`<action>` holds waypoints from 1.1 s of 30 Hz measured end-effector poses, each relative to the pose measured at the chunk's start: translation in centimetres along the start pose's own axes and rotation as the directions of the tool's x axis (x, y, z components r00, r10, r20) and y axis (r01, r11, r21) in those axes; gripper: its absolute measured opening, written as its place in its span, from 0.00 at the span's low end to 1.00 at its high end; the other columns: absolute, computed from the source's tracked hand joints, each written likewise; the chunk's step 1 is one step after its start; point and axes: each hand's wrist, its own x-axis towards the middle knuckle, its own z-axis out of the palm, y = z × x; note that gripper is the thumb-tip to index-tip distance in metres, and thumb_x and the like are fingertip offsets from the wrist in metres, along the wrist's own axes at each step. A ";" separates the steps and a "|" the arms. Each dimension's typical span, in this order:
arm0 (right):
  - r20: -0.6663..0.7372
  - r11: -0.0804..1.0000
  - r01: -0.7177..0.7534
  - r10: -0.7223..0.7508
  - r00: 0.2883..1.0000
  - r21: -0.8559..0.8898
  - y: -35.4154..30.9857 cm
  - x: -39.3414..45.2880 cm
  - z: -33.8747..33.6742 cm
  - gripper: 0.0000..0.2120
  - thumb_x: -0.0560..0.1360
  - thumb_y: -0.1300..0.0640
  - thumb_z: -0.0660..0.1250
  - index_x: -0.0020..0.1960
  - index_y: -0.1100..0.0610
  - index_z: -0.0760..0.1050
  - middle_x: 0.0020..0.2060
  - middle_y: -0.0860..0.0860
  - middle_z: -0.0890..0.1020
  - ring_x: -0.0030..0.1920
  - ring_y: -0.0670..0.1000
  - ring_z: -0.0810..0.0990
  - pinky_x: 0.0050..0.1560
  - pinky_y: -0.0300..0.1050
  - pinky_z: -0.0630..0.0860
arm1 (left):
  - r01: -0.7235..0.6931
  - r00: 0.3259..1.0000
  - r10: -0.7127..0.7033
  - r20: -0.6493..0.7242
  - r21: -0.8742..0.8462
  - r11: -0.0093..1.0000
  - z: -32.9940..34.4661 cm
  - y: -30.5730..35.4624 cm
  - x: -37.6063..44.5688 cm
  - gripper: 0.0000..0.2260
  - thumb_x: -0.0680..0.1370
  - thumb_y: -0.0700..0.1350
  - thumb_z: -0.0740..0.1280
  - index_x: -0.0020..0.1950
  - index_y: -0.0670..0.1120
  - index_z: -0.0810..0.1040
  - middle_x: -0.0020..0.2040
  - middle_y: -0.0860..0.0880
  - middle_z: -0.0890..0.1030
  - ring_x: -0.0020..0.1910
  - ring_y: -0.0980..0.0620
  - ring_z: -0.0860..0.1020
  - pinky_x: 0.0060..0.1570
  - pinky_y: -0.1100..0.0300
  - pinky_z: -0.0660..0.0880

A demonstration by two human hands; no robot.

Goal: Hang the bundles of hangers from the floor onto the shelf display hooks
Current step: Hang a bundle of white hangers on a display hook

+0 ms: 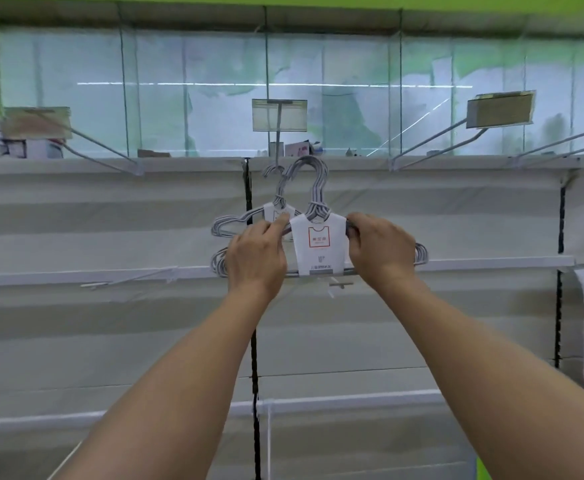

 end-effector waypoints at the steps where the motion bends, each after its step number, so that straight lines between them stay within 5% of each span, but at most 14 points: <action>1: 0.008 1.000 -0.004 0.004 1.000 0.003 0.1 0.7 0.2 0.11 0.80 0.55 0.57 0.54 0.54 0.77 0.48 0.55 0.82 0.47 0.61 0.78 0.38 0.44 0.62 | 0.003 1.000 -0.003 -0.002 0.000 1.000 0.4 -0.1 0.5 0.20 0.80 0.39 0.58 0.71 0.51 0.70 0.54 0.46 0.79 0.49 0.42 0.76 0.47 0.53 0.68; 6: 0.074 0.999 -0.024 0.020 0.997 0.048 0.3 3.6 2.1 0.11 0.80 0.55 0.57 0.53 0.53 0.78 0.48 0.55 0.82 0.47 0.61 0.78 0.38 0.44 0.63 | 0.083 0.996 -0.083 -0.013 0.047 0.995 2.1 -0.9 3.2 0.19 0.80 0.39 0.59 0.69 0.54 0.72 0.57 0.49 0.79 0.51 0.43 0.75 0.46 0.55 0.66; 17: 0.113 0.971 -0.162 0.144 0.983 0.176 0.1 7.6 6.5 0.11 0.79 0.56 0.59 0.54 0.51 0.79 0.51 0.55 0.82 0.52 0.60 0.78 0.41 0.44 0.65 | 0.161 0.986 -0.158 -0.046 0.078 0.984 5.3 -1.6 8.3 0.17 0.81 0.43 0.57 0.68 0.54 0.73 0.63 0.51 0.78 0.59 0.45 0.73 0.61 0.55 0.66; 33: 0.198 0.960 -0.125 0.076 0.977 0.250 -2.4 11.7 11.3 0.10 0.80 0.55 0.60 0.51 0.53 0.80 0.48 0.54 0.82 0.49 0.58 0.78 0.39 0.43 0.66 | 0.188 0.981 -0.184 -0.061 0.064 0.980 8.5 -7.5 11.0 0.15 0.81 0.42 0.58 0.65 0.54 0.76 0.57 0.50 0.80 0.55 0.46 0.75 0.59 0.55 0.64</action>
